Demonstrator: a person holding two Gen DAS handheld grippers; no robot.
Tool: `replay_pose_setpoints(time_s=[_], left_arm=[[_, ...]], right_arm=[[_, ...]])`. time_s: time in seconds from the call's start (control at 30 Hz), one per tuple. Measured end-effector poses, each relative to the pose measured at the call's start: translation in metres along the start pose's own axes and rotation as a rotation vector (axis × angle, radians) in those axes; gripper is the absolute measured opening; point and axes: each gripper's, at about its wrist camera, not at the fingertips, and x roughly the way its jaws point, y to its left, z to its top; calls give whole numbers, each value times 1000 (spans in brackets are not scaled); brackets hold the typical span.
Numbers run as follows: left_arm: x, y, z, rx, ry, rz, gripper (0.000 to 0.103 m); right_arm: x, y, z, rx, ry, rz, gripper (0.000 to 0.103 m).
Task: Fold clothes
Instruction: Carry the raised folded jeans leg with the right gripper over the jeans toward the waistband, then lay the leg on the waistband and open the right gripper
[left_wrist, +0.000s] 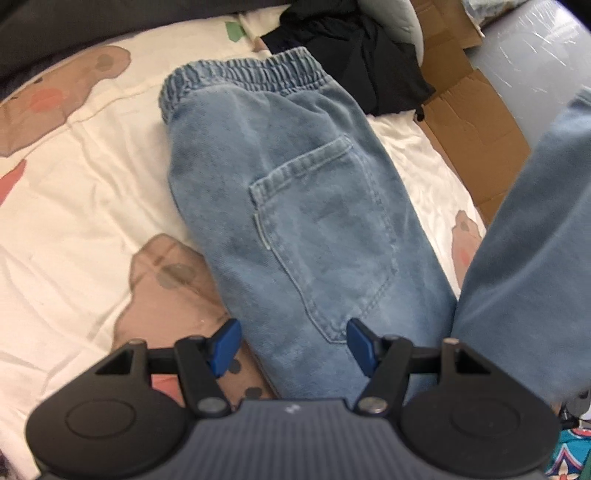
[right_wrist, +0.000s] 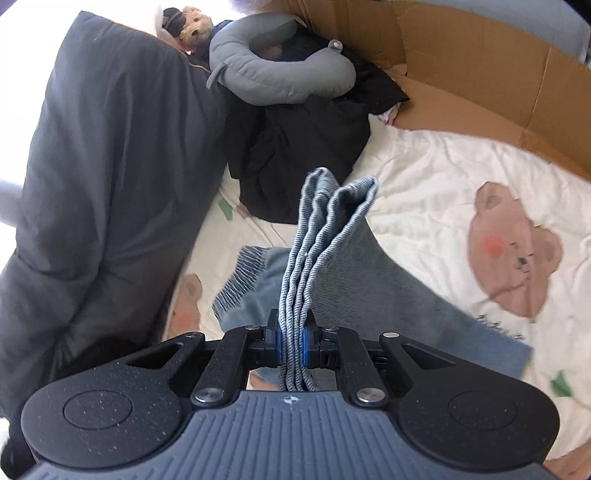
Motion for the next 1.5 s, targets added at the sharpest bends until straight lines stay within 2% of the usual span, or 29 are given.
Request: replay_pose_setpoints(time_s=[0.2, 0.4, 0.63, 0.73, 0.93, 1.0, 1.17, 1.5], left_arm=[[-7, 9, 1, -20, -33, 45, 66], [-14, 16, 2, -42, -78, 86, 66], [-19, 21, 0, -81, -132, 111, 66], [-23, 19, 1, -56, -154, 124, 66], [-27, 25, 4, -49, -178, 159, 66], [-27, 26, 4, -52, -180, 169, 66], [-24, 28, 8, -44, -190, 176, 66], [-31, 27, 44, -27, -299, 164, 66]], right_arm=[[53, -3, 1, 86, 6, 18, 9], [109, 3, -8, 119, 61, 61, 8], [160, 12, -7, 167, 57, 99, 9], [185, 12, -8, 213, 85, 115, 9], [215, 20, -6, 244, 135, 114, 16], [213, 24, -4, 250, 145, 141, 25], [201, 34, 1, 169, 119, 154, 26], [195, 21, 7, -115, 25, 67, 26]])
